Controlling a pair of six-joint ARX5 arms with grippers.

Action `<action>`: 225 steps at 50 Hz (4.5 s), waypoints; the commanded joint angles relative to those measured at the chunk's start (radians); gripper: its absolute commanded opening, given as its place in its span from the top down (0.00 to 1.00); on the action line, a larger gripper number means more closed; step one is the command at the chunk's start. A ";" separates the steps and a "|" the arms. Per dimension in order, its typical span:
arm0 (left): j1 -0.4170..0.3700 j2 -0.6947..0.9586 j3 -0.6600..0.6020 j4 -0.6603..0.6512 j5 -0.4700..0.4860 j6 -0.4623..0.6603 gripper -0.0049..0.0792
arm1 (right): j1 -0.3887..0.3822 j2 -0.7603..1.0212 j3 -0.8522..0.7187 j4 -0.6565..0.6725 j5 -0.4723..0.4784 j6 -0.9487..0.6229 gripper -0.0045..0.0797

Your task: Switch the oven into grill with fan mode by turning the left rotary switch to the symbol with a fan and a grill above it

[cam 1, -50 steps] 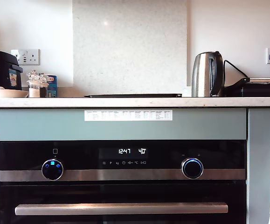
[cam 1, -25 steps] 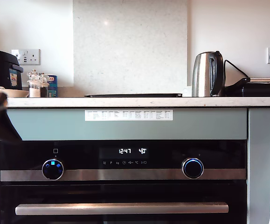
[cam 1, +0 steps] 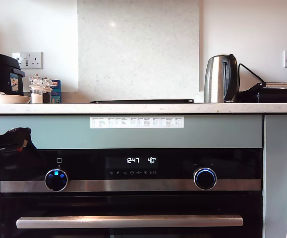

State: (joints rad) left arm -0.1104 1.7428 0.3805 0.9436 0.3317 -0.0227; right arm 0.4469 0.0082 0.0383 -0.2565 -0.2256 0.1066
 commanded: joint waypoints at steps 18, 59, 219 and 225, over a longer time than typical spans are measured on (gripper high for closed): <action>-0.008 0.251 0.095 0.157 -0.003 0.005 0.08 | 0.005 -0.006 0.003 -0.002 0.001 -0.002 0.96; -0.045 0.425 0.329 0.149 -0.089 -0.358 0.08 | 0.004 -0.006 0.003 -0.003 0.009 -0.003 0.96; -0.089 0.431 0.460 -0.158 -0.357 0.061 0.56 | 0.004 -0.006 0.003 -0.003 0.027 -0.002 0.96; -0.089 0.431 0.460 -0.158 -0.356 0.057 0.56 | 0.004 -0.006 0.003 -0.003 0.027 -0.001 0.96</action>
State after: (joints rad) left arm -0.2337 2.1090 0.8173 0.8036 0.0101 0.0006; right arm 0.4469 0.0082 0.0383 -0.2577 -0.1993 0.1066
